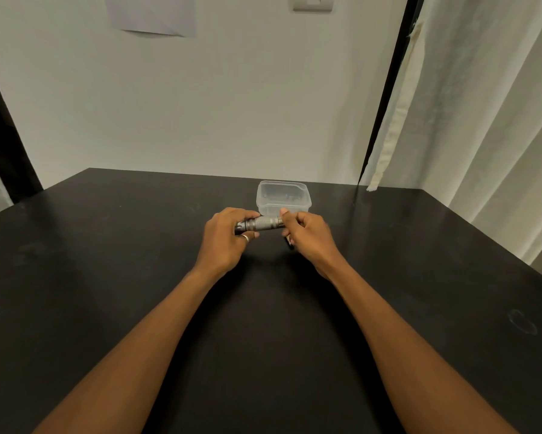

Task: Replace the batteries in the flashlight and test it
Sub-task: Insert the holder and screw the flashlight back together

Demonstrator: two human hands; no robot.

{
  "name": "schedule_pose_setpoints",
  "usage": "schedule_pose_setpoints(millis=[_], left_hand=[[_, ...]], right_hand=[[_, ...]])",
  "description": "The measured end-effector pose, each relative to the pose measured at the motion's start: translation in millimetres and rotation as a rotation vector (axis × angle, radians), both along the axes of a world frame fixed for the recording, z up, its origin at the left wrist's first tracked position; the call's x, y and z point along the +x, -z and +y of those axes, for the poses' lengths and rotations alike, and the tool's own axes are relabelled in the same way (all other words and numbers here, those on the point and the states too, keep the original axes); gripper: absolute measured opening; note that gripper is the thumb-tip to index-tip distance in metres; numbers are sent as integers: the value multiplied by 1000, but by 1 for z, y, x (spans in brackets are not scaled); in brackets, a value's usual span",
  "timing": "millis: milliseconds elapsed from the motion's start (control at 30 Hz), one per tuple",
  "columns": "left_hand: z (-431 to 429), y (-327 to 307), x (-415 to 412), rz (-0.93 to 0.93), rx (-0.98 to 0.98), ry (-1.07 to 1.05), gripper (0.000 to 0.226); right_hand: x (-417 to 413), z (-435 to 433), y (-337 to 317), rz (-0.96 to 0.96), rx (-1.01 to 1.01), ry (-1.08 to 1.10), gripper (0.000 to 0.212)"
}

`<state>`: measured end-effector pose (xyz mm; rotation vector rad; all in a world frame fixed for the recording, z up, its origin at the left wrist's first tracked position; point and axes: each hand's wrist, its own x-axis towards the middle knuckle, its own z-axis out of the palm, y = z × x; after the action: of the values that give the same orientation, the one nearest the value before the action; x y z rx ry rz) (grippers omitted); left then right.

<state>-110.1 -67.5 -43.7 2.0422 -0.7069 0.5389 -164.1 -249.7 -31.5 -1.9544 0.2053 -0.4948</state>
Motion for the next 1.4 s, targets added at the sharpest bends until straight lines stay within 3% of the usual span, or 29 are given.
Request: schedule_pose_setpoints(millis=[100, 167, 333, 433, 500, 600, 667, 1167, 1400], left_hand=[[0, 0, 1, 4, -8, -5, 40], [1, 0, 1, -1, 1, -9, 40], [0, 1, -2, -62, 19, 2, 40], [-1, 0, -2, -75, 19, 10, 40], [0, 0, -2, -60, 7, 3, 40], [1, 0, -1, -53, -14, -9, 39], [1, 0, -1, -49, -12, -15, 39], [2, -1, -5, -141, 28, 18, 37], [2, -2, -2, -135, 0, 33, 40]], right_hand=[[0, -2, -1, -45, 91, -92, 21], [-1, -3, -1, -58, 76, -113, 16], [-2, 0, -1, 13, -16, -3, 56], [-4, 3, -2, -11, -52, 53, 61], [-5, 4, -3, -29, -36, 34, 51], [-5, 2, -2, -64, 51, -79, 20], [-3, -1, -1, -73, 84, -118, 13], [-8, 3, -4, -25, -43, -57, 46], [-9, 8, -10, -24, 47, -132, 36]])
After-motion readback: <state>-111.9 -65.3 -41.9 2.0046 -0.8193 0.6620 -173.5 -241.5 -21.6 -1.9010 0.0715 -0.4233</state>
